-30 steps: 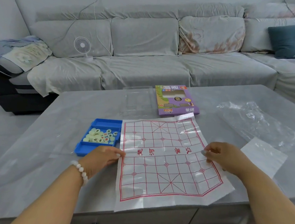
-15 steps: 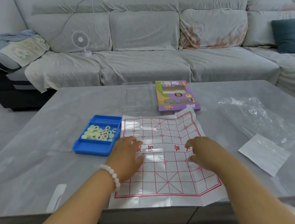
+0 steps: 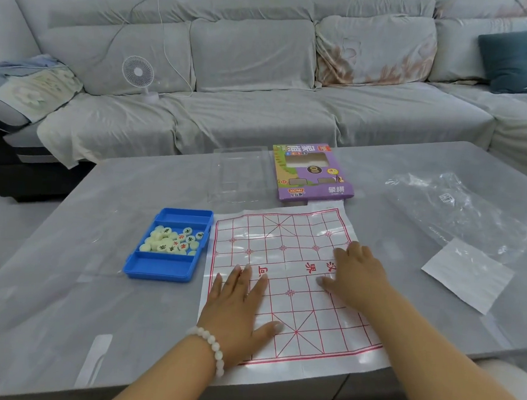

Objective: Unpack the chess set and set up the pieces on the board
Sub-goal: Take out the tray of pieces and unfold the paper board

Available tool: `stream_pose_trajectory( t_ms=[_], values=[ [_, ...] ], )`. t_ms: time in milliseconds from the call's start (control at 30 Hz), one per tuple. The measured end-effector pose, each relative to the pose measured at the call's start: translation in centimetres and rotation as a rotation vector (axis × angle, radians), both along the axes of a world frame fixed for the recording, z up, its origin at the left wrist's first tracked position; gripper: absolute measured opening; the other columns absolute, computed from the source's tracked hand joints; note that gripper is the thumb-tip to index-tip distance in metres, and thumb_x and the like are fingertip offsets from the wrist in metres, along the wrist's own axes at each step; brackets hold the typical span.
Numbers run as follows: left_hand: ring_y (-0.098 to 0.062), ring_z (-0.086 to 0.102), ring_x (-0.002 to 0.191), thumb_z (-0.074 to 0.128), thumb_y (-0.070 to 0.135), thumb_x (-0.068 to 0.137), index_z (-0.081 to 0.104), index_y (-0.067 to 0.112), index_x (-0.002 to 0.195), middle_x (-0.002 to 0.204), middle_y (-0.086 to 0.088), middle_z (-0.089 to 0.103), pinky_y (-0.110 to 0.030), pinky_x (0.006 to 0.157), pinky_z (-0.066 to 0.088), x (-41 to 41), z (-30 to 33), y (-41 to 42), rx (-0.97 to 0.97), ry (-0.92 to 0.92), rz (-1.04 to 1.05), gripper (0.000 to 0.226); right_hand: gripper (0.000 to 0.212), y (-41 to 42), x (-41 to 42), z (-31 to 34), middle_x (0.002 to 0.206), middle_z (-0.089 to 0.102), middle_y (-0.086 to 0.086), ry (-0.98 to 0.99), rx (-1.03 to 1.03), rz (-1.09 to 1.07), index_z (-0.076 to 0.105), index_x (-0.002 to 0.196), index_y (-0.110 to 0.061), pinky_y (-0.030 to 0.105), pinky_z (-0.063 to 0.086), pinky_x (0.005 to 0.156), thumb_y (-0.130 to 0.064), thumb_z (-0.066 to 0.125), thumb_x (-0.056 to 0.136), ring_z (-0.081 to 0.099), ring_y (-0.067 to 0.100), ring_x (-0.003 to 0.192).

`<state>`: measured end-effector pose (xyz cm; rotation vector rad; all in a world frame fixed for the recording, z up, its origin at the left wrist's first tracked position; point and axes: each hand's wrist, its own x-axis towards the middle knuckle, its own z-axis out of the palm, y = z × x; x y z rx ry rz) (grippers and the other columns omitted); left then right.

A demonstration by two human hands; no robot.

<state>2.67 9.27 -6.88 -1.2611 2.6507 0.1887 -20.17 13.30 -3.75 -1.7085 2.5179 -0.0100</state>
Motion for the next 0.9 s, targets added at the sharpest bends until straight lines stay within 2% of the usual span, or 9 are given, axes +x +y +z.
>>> stream_pose_trajectory(
  t_ms=[100, 167, 233, 433, 533, 567, 700, 800, 900],
  values=[
    [-0.021, -0.027, 0.140, 0.013, 0.077, 0.081, -0.019, 0.036, 0.145, 0.153, 0.004, -0.028, -0.048, 0.117, -0.006, 0.0, 0.2, 0.1, 0.008, -0.007, 0.007, 0.082, 0.074, -2.0, 1.7, -0.8, 0.155, 0.018, 0.004, -0.095, -0.102, 0.111, 0.023, 0.147, -0.022, 0.040, 0.022, 0.114, -0.063, 0.040, 0.088, 0.017, 0.025, 0.143],
    [-0.020, -0.027, 0.140, 0.013, 0.078, 0.081, -0.018, 0.036, 0.145, 0.153, 0.004, -0.027, -0.048, 0.117, -0.006, -0.1, 0.3, 0.2, 0.012, -0.007, 0.009, 0.083, 0.073, -3.1, 1.7, -1.7, 0.159, 0.006, 0.001, -0.134, -0.082, 0.144, 0.013, 0.150, -0.026, 0.040, 0.010, 0.117, -0.064, 0.032, 0.090, 0.004, 0.022, 0.146],
    [-0.020, -0.027, 0.140, 0.012, 0.078, 0.080, -0.018, 0.036, 0.145, 0.153, 0.005, -0.027, -0.048, 0.117, -0.006, 0.0, 0.3, 0.2, 0.020, -0.003, 0.010, 0.083, 0.072, -3.8, 0.5, -2.7, 0.159, 0.004, 0.002, -0.132, -0.060, 0.098, 0.010, 0.150, -0.026, 0.040, 0.006, 0.119, -0.064, 0.024, 0.091, 0.000, 0.021, 0.147],
    [-0.019, -0.027, 0.140, 0.008, 0.082, 0.074, -0.016, 0.037, 0.146, 0.153, 0.006, -0.025, -0.048, 0.116, -0.007, 0.0, 0.5, 0.1, 0.052, 0.017, 0.031, 0.088, 0.077, -5.2, -1.3, -2.8, 0.159, 0.005, 0.006, -0.059, -0.028, -0.033, 0.009, 0.151, -0.017, 0.044, 0.006, 0.119, -0.065, 0.015, 0.091, 0.000, 0.022, 0.147],
    [-0.017, -0.023, 0.142, -0.003, 0.082, 0.063, -0.010, 0.038, 0.146, 0.155, 0.008, -0.021, -0.045, 0.117, -0.009, -0.3, 1.2, -0.1, 0.080, 0.074, 0.064, 0.095, 0.078, -6.4, 0.9, -2.2, 0.159, 0.000, 0.004, -0.058, -0.061, 0.056, 0.005, 0.151, -0.018, 0.041, 0.000, 0.120, -0.066, 0.016, 0.091, -0.005, 0.020, 0.147],
    [-0.016, -0.020, 0.142, -0.003, 0.081, 0.064, -0.007, 0.038, 0.147, 0.156, 0.008, -0.018, -0.044, 0.116, -0.010, -0.2, 1.4, -0.4, 0.072, 0.100, 0.093, 0.093, 0.077, -6.8, 1.8, -2.1, 0.159, 0.000, 0.003, -0.069, -0.069, 0.097, 0.005, 0.151, -0.019, 0.040, -0.001, 0.120, -0.065, 0.017, 0.091, -0.006, 0.019, 0.147],
    [-0.018, -0.013, 0.144, 0.025, 0.068, 0.087, 0.005, 0.031, 0.148, 0.158, 0.005, -0.008, -0.044, 0.118, -0.005, 1.4, 2.3, -3.0, -0.077, 0.194, 0.313, 0.074, 0.074, -8.4, 4.8, -1.7, 0.159, 0.003, 0.001, -0.106, -0.088, 0.222, 0.007, 0.151, -0.023, 0.040, 0.001, 0.119, -0.065, 0.021, 0.091, -0.003, 0.018, 0.147],
    [-0.024, -0.005, 0.145, 0.034, 0.068, 0.085, 0.007, 0.027, 0.148, 0.158, -0.003, -0.001, -0.048, 0.118, 0.003, 3.6, 2.6, -5.7, -0.178, 0.215, 0.549, 0.080, 0.073, -9.8, 6.2, -1.5, 0.159, 0.007, 0.001, -0.105, -0.103, 0.297, 0.010, 0.151, -0.024, 0.040, 0.005, 0.119, -0.064, 0.023, 0.091, 0.002, 0.019, 0.147],
    [-0.030, 0.001, 0.144, 0.034, 0.072, 0.082, 0.010, 0.029, 0.148, 0.156, -0.006, 0.007, -0.051, 0.117, 0.005, 5.6, 2.2, -7.6, -0.194, 0.183, 0.635, 0.082, 0.071, -11.2, 7.3, -1.8, 0.159, 0.009, 0.000, -0.112, -0.091, 0.336, 0.011, 0.150, -0.028, 0.042, 0.008, 0.119, -0.065, 0.025, 0.091, 0.005, 0.020, 0.147]
  ],
)
